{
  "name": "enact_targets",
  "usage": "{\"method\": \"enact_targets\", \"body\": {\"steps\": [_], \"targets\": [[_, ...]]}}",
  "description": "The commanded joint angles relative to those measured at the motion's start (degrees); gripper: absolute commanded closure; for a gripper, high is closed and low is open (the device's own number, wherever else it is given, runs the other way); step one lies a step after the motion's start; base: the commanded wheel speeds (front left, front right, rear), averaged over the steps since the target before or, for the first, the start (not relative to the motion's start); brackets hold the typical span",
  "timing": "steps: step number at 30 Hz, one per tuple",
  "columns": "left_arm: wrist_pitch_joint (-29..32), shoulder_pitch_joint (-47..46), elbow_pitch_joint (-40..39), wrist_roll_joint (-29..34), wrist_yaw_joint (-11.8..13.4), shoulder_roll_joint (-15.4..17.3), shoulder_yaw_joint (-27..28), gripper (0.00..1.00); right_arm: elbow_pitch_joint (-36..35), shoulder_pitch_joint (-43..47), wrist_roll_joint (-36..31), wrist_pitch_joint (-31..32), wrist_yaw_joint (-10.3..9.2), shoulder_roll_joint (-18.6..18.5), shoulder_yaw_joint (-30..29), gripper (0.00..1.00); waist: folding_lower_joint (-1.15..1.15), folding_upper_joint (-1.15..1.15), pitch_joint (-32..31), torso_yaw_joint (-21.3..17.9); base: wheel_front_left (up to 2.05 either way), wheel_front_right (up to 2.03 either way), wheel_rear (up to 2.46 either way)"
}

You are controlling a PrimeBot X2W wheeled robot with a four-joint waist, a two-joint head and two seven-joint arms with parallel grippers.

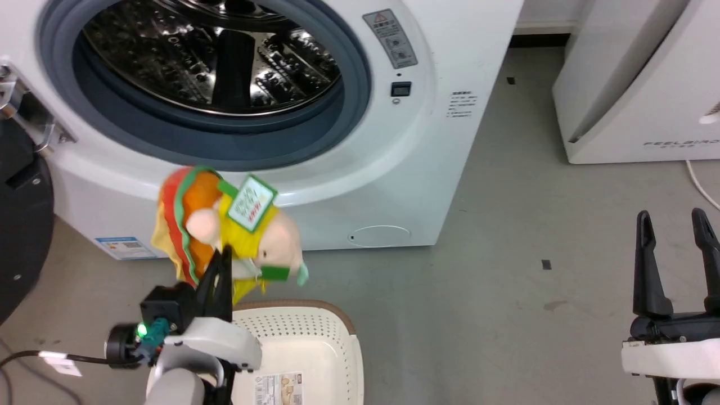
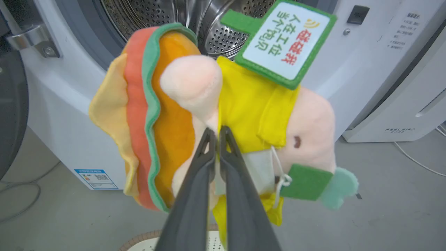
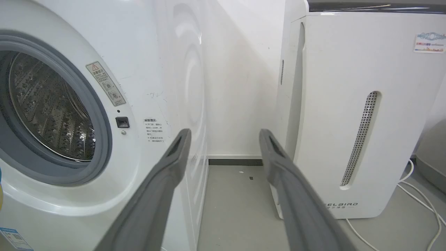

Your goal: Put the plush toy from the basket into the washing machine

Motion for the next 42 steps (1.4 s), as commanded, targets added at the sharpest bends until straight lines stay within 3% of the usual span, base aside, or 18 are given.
{"method": "enact_targets", "body": {"steps": [1,7,15,21,31,42], "targets": [[-0.32,-0.16,-1.99,0.57,0.35,0.05,0.53,1.0,0.11,0.69,0.61,-0.24,-0.05,-0.03,0.03,0.0,0.01,0.0,0.02,-0.78,0.0,0.0,0.0],[-0.32,-3.83,-6.32,1.19,0.25,1.64,2.39,1.0,-0.1,-0.06,1.64,-0.24,-0.05,-0.03,0.19,0.0,0.01,0.0,2.4,-3.9,0.0,0.0,0.0],[4.24,-15.85,-7.1,1.36,0.3,7.15,4.81,1.0,-0.23,-3.03,3.77,-0.24,-0.05,-0.03,1.0,0.0,0.01,0.0,10.01,-9.35,0.0,0.0,0.0],[12.82,-26.84,-5.94,2.86,-0.46,13.82,5.69,1.0,-2.09,-5.6,7.14,-0.24,-0.05,-0.03,2.41,0.0,0.01,0.0,16.6,-13.7,0.0,0.0,0.0],[28.85,-48.38,2.93,5.98,-1.9,22.87,4.76,1.0,-2.73,-9.01,11.22,-0.24,-0.05,-0.03,4.92,0.0,0.01,0.0,26.05,-18.05,0.0,0.0,0.0],[53.32,-66.75,9.77,9.99,-5.17,28.47,-0.97,1.0,-1.66,-11.99,14.98,-0.24,-0.05,-0.03,6.77,0.0,0.01,0.0,32.93,-21.6,0.0,0.0,0.0]]}}
